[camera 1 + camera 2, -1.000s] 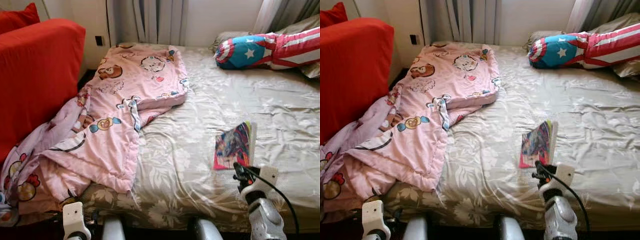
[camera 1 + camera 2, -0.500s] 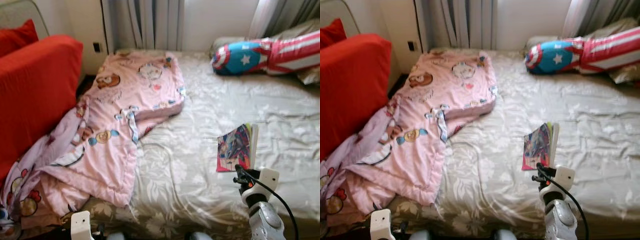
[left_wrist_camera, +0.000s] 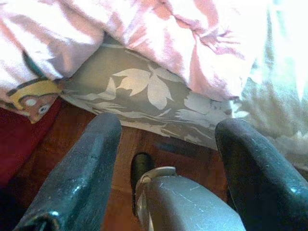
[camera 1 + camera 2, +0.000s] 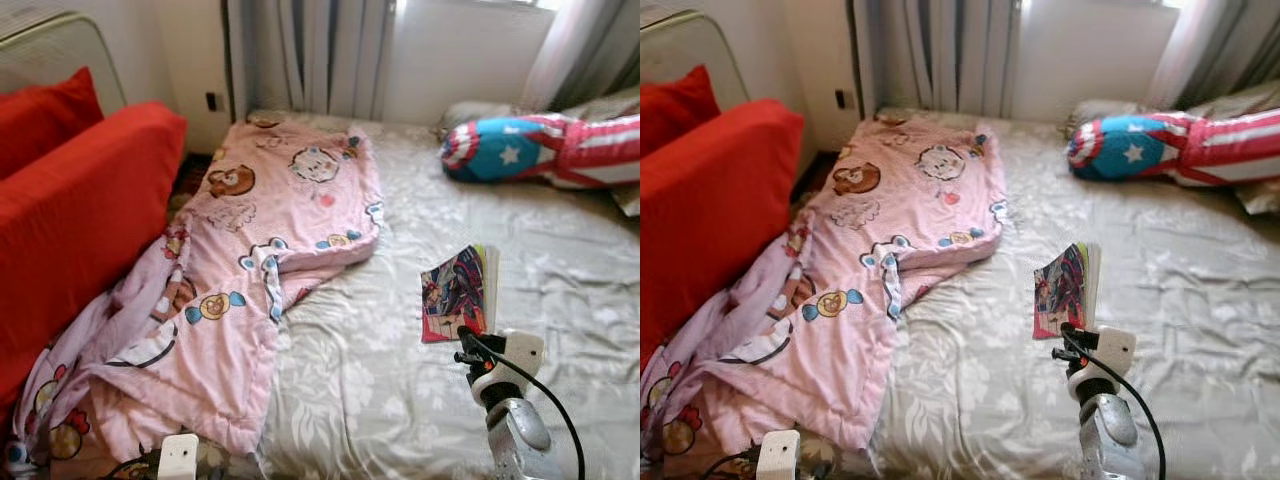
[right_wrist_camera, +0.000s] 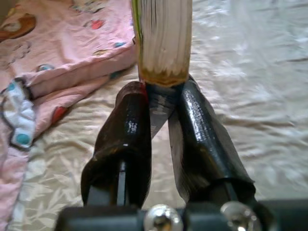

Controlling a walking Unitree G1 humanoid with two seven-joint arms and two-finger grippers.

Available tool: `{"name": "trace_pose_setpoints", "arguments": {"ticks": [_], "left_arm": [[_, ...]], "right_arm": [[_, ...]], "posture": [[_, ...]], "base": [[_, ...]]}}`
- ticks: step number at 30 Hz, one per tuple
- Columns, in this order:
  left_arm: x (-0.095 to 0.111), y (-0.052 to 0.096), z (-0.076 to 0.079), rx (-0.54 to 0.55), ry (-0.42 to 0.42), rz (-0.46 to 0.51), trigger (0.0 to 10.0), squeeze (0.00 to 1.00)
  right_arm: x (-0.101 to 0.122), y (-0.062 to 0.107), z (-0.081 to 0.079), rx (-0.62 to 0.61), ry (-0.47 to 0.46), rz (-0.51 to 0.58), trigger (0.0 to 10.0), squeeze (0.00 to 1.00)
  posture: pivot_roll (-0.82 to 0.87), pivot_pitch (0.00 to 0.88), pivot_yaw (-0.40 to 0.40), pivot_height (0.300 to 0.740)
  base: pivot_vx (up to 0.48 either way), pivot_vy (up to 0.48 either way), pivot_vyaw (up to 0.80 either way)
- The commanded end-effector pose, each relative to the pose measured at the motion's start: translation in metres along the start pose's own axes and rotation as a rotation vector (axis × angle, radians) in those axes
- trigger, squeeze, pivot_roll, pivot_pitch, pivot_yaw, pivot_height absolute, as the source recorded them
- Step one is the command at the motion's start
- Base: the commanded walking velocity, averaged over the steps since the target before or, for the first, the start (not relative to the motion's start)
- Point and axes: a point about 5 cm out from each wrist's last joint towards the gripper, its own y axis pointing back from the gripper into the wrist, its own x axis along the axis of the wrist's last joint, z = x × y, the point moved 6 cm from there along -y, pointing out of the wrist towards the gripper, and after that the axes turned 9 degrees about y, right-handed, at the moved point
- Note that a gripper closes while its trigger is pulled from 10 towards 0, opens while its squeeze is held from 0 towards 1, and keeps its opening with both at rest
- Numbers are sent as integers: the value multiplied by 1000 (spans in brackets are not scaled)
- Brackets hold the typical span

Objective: Clean up the room

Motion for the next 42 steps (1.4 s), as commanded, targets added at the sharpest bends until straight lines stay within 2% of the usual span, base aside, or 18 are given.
{"name": "trace_pose_setpoints", "arguments": {"ticks": [1,11,25,29,35,42], "left_arm": [[-10,3,-5,16,0,-33,10000,0],[-11,2,-6,13,-3,-47,10000,0],[-14,2,-2,-6,-36,-68,10000,0],[-14,2,-1,-12,-49,-69,10000,0],[-16,2,-1,-9,-57,-74,10000,0],[-18,3,-2,-6,-55,-78,10000,0]], "right_arm": [[10,-1,2,-14,24,43,10000,0],[7,2,6,-49,33,36,10000,0],[4,1,1,-50,25,26,10000,0],[0,3,3,-54,2,15,10000,0],[0,5,4,-58,-1,25,10000,0],[3,4,2,-56,8,41,10000,0]], "posture": [[22,0,-112,740],[20,0,-104,740],[21,0,-101,740],[21,0,-101,740],[17,0,-100,740],[21,0,-104,740]], "base": [[0,0,0],[0,0,0],[0,0,0],[0,0,-655],[0,-441,-646],[0,-480,0]]}}
